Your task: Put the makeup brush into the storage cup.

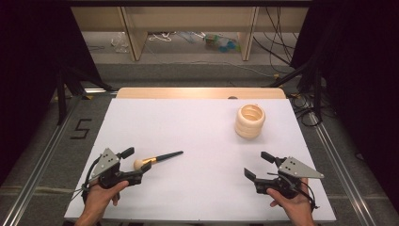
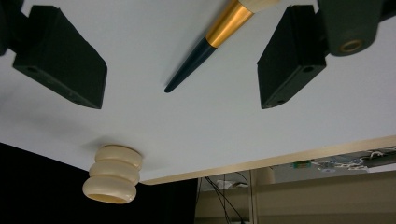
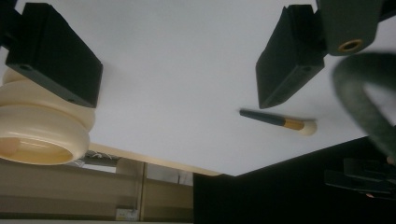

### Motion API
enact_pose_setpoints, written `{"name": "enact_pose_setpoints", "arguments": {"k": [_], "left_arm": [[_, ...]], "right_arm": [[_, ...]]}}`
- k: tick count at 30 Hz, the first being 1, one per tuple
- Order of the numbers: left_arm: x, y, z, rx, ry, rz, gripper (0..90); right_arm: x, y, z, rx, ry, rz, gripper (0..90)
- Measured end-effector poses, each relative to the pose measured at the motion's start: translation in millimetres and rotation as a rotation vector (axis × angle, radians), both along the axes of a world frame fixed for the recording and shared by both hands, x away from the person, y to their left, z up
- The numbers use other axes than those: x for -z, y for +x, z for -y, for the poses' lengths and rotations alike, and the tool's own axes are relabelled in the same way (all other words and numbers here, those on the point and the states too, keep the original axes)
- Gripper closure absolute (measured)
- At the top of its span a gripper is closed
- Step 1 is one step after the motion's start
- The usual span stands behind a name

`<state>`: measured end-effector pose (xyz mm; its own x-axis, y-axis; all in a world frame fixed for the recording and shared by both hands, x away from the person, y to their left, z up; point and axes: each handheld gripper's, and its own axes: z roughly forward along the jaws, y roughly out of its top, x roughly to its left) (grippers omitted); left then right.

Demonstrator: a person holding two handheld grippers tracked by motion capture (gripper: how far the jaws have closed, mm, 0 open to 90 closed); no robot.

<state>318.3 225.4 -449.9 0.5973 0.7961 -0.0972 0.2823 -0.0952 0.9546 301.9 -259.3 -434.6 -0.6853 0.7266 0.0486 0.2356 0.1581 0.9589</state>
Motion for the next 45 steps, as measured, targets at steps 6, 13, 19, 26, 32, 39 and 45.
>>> {"name": "enact_pose_setpoints", "arguments": {"k": [6, 13, 19, 26, 32, 39, 45], "left_arm": [[0.7, 0.9, 0.5, 0.005, 0.002, 0.001, 16.3], [0.8, 1.7, 2.6, 0.013, 0.023, 0.006, 16.4], [-1.2, 4.6, 5.1, 0.021, 0.026, 0.012, 16.1], [-3.1, 7.9, 10.8, 0.036, 0.042, 0.004, 16.2], [-2.7, 18.6, 12.3, 0.045, 0.131, -0.071, 17.3], [-3.1, 29.7, 17.9, 0.068, 0.225, -0.121, 19.5], [-4.7, 42.1, 21.2, 0.108, 0.307, -0.173, 20.1]], "right_arm": [[0.6, 0.5, -0.6, -0.001, 0.009, 0.003, 15.9], [0.9, 0.7, -0.8, -0.004, 0.003, -0.003, 15.9], [1.3, 0.6, -0.6, 0.009, 0.000, -0.004, 16.0], [1.3, 1.4, -0.3, 0.002, -0.001, -0.007, 16.3], [1.5, 1.7, -0.3, -0.005, 0.003, -0.011, 16.3], [1.9, 2.1, -0.5, -0.001, 0.013, -0.005, 16.8], [1.9, 2.3, 0.1, 0.010, 0.010, 0.000, 16.9]]}}
